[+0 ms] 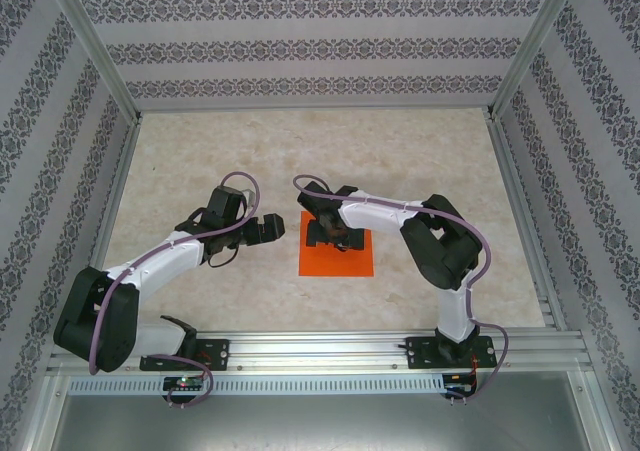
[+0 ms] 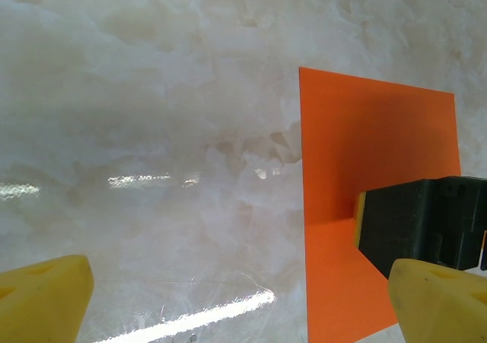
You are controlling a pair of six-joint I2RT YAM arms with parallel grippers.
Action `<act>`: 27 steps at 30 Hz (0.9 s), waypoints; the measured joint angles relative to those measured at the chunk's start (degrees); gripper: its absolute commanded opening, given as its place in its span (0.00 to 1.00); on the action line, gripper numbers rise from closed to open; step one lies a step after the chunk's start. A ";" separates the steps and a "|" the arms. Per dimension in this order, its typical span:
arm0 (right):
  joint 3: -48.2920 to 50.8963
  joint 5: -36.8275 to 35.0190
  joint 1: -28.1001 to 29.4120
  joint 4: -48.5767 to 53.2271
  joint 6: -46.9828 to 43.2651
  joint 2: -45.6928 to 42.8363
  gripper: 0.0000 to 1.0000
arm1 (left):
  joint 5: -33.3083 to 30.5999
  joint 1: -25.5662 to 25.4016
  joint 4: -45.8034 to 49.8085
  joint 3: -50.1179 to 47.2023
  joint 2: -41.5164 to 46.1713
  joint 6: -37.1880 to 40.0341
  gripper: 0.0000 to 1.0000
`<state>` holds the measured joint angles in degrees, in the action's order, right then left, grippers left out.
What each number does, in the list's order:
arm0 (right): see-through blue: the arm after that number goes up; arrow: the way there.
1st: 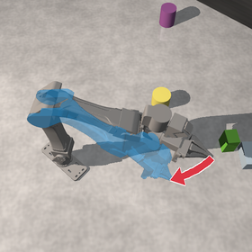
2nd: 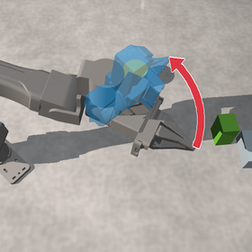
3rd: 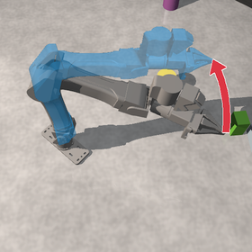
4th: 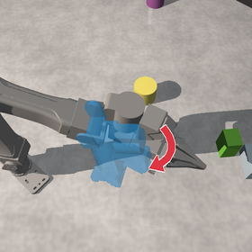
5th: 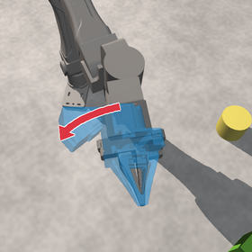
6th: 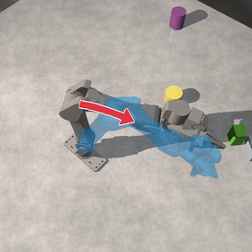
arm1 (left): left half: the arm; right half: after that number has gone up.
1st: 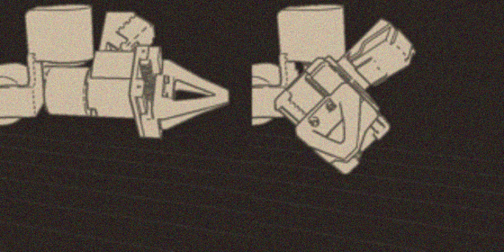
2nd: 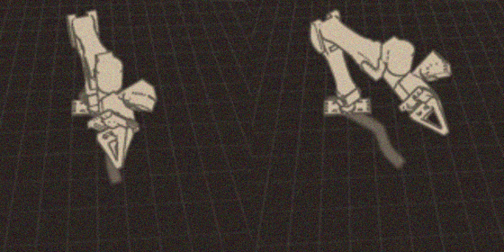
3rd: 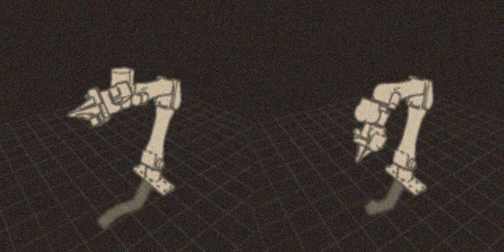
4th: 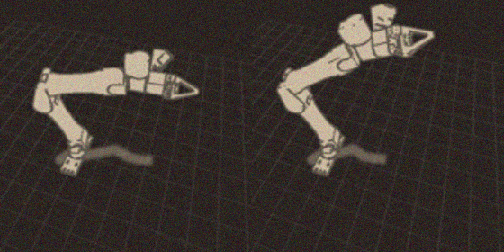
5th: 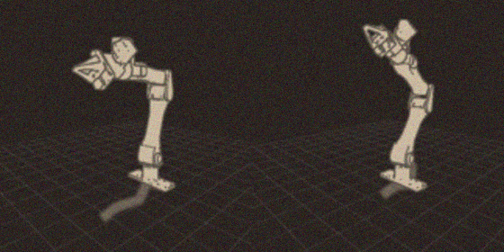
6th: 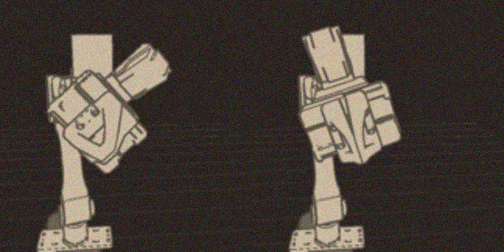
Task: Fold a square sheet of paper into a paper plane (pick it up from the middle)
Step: Fold the square sheet of paper in half at the center of the table.
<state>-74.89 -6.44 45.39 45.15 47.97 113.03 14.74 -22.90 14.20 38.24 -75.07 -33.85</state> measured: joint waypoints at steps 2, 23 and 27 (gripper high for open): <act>0.00 -0.39 0.26 0.00 0.02 0.00 0.93 | 0.00 0.00 0.00 0.00 0.00 0.00 1.00; -2.27 -1.86 1.51 1.64 -2.36 0.94 0.63 | 0.46 0.00 0.02 -0.04 0.00 -0.02 1.00; -2.25 -1.90 1.49 2.84 -3.52 0.20 0.53 | 0.46 0.00 0.02 -0.04 0.00 0.00 1.00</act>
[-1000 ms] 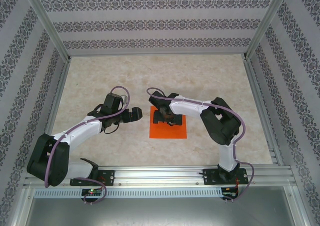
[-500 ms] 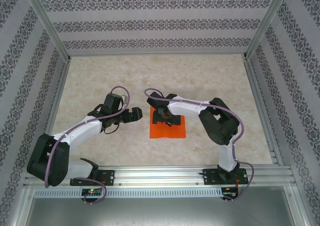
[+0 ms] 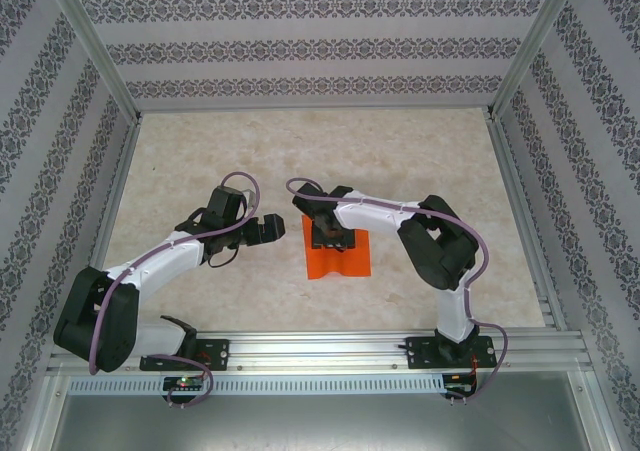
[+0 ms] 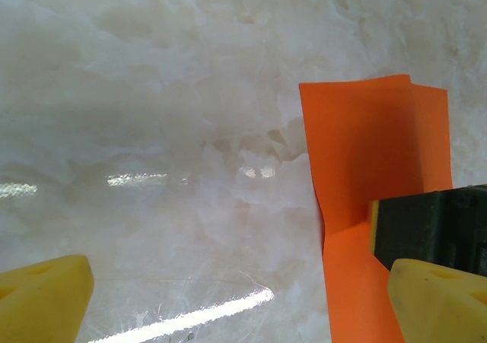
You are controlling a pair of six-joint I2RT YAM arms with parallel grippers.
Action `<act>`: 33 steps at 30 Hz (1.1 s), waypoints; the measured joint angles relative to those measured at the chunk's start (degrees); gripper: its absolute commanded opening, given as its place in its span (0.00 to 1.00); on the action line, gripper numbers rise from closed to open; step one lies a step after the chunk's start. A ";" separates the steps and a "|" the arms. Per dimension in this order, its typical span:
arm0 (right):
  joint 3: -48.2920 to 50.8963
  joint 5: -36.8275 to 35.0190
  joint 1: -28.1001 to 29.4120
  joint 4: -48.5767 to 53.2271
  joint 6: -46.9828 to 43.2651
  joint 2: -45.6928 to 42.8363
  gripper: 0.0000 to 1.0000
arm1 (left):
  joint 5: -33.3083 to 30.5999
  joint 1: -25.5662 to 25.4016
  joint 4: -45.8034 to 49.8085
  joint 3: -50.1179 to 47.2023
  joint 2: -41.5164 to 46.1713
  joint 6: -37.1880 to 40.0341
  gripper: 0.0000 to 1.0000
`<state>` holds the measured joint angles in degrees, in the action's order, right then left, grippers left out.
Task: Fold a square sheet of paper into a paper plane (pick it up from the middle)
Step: Fold the square sheet of paper in half at the center of the table.
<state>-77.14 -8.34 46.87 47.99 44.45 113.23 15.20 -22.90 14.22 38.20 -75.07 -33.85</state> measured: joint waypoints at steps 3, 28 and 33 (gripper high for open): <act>-0.02 0.02 0.00 0.70 -0.63 -1.88 0.48 | 0.00 0.00 0.00 0.00 0.00 0.00 1.00; 33.92 18.51 -11.30 -40.04 15.45 -26.71 0.51 | 2.75 0.00 -0.04 0.04 -1.57 -0.02 1.00; 35.65 17.68 -11.43 -38.73 14.40 -26.60 0.59 | 5.77 -0.07 -0.04 1.40 -3.32 0.59 1.00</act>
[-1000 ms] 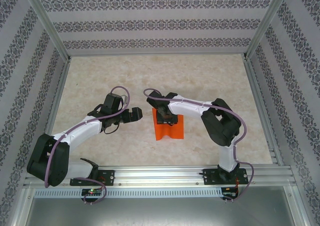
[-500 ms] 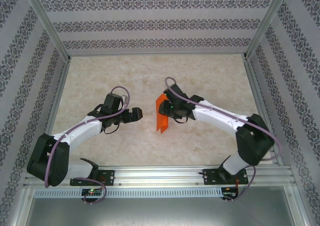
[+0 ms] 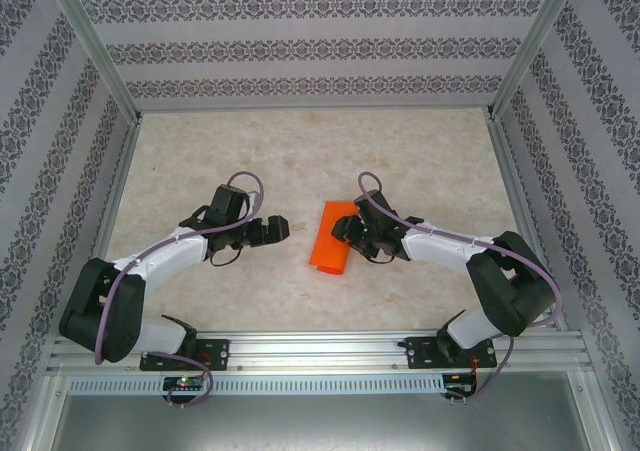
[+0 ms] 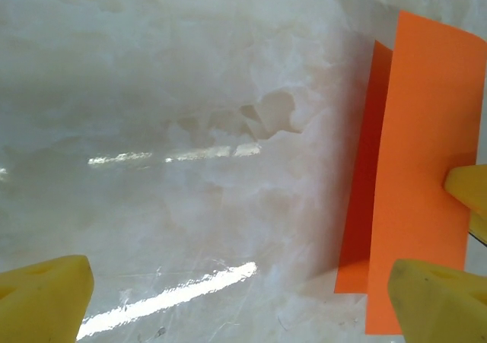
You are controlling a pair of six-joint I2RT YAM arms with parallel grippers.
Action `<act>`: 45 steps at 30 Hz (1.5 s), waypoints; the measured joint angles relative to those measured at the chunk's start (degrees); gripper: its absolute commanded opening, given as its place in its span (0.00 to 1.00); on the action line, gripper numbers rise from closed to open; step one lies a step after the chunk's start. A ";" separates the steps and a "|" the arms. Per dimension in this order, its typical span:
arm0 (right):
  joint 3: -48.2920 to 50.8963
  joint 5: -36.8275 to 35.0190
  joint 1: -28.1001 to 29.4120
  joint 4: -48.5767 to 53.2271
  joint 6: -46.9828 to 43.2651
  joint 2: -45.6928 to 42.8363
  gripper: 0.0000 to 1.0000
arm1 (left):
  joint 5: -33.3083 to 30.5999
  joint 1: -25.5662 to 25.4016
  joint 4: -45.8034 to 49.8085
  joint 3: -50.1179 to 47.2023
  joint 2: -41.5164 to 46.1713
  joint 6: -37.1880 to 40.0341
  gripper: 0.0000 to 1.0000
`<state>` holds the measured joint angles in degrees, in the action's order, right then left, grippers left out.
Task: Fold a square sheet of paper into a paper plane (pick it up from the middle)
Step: Fold the square sheet of paper in half at the center of the table.
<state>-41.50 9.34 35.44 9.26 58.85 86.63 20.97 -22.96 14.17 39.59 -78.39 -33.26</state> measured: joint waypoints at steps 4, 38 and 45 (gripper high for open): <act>0.00 -1.70 -1.14 2.82 -1.42 -0.81 0.63 | 1.31 -0.50 -0.02 1.27 -1.53 0.28 1.00; -6.03 -3.72 -2.67 15.15 -8.20 5.25 0.73 | 2.71 -4.55 0.13 6.95 -7.78 1.79 1.00; -7.04 -3.93 -2.16 16.15 -8.94 5.95 0.76 | 2.78 -4.55 0.15 6.97 -7.78 1.79 1.00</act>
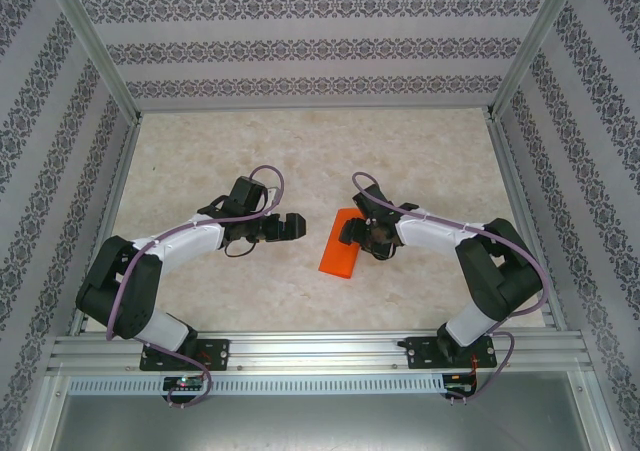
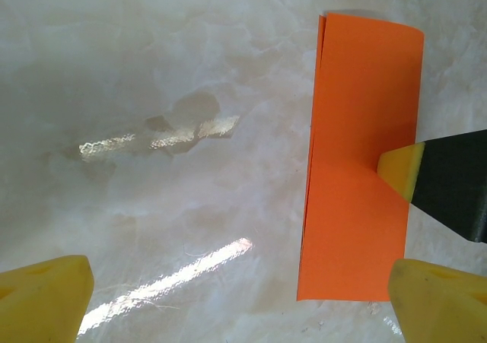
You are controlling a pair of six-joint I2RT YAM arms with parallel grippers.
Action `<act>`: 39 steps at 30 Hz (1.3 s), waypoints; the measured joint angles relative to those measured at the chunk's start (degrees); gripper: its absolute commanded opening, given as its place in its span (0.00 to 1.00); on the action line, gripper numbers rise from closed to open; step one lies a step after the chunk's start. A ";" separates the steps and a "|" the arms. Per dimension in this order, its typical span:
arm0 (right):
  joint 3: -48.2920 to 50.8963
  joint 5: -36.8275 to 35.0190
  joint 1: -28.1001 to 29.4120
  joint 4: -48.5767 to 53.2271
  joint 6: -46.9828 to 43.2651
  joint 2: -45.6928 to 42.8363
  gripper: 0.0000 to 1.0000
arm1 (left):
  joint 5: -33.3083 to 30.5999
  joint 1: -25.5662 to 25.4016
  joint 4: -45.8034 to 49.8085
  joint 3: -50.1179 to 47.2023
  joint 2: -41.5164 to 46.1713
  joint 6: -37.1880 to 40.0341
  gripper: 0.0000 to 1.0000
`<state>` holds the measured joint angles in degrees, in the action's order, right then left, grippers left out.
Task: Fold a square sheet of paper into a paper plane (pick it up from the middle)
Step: Fold the square sheet of paper in half at the center of the table.
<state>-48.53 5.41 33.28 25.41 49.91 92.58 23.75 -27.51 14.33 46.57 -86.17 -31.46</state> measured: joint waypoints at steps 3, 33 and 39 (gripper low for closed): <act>-0.50 -0.44 0.11 0.59 -0.13 0.50 0.77 | 0.00 0.00 0.00 0.00 0.00 0.00 1.00; -3.61 -0.83 0.09 4.46 -1.53 3.45 0.77 | 1.46 -0.02 -0.02 0.00 -0.83 0.20 1.00; -4.28 -0.85 0.09 5.33 -2.01 4.17 0.76 | 1.53 -0.07 0.00 0.00 -1.92 0.20 0.99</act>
<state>-52.82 4.56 33.36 30.74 47.90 96.75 25.28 -27.57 14.33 46.57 -88.09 -31.27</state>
